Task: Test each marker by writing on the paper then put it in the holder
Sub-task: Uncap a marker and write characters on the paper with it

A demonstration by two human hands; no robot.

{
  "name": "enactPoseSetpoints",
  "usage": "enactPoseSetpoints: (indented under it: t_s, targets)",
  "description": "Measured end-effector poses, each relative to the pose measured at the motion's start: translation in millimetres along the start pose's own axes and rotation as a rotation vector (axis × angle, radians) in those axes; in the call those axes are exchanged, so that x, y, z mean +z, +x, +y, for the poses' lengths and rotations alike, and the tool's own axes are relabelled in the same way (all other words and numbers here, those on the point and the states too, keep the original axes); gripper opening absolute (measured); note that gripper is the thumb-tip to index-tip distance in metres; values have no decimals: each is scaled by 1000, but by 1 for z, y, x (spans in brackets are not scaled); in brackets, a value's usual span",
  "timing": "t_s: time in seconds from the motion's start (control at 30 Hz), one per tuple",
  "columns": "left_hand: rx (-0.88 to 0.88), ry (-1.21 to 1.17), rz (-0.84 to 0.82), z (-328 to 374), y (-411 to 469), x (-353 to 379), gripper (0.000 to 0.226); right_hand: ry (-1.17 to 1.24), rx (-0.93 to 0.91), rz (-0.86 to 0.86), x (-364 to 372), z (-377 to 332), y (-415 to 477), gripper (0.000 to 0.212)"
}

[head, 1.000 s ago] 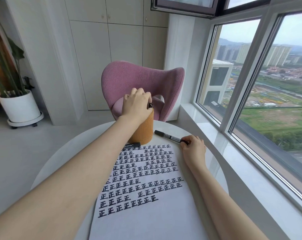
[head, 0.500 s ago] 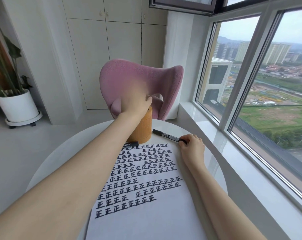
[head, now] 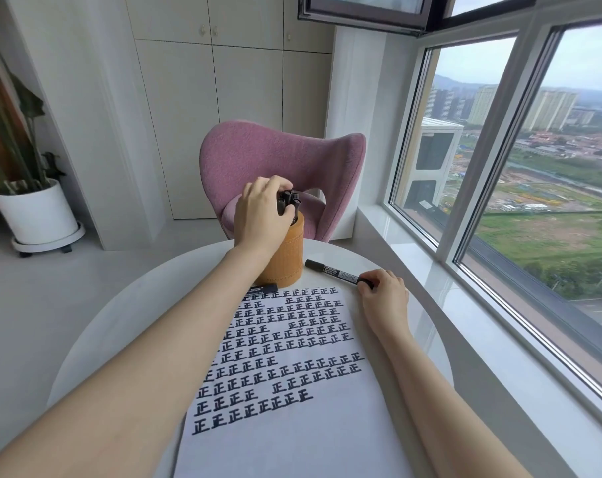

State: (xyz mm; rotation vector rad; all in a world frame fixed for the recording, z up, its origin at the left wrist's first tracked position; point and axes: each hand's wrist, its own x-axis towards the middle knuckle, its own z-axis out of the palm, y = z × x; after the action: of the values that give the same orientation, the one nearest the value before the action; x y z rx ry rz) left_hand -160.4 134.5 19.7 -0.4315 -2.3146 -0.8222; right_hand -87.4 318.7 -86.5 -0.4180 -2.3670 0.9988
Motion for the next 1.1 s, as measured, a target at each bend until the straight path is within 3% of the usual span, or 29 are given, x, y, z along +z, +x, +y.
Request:
enactPoseSetpoints:
  t_s: [0.3,0.47,0.63,0.77,0.93,1.1]
  targets:
    - [36,-120,55,-6,-13,-13,25,113,41,13,-3,-4,0,14]
    - [138,-63,-24,-15,-26,-17,42,360,69,40,-10,-8,-4,14]
    - [181,17,-119,-16,-20,-20,48,447,61,94,-19,-12,-8,11]
    - [179,-86,-69,-16,-21,-28,50,536,63,108,-30,-21,-18,11]
    - [147,-286,2,-2,-57,-46,38,605,41,22,-50,-31,-41,14]
    - [221,-211,-171,5,-117,-56,39,661,-16,-128,-66,-45,-67,15]
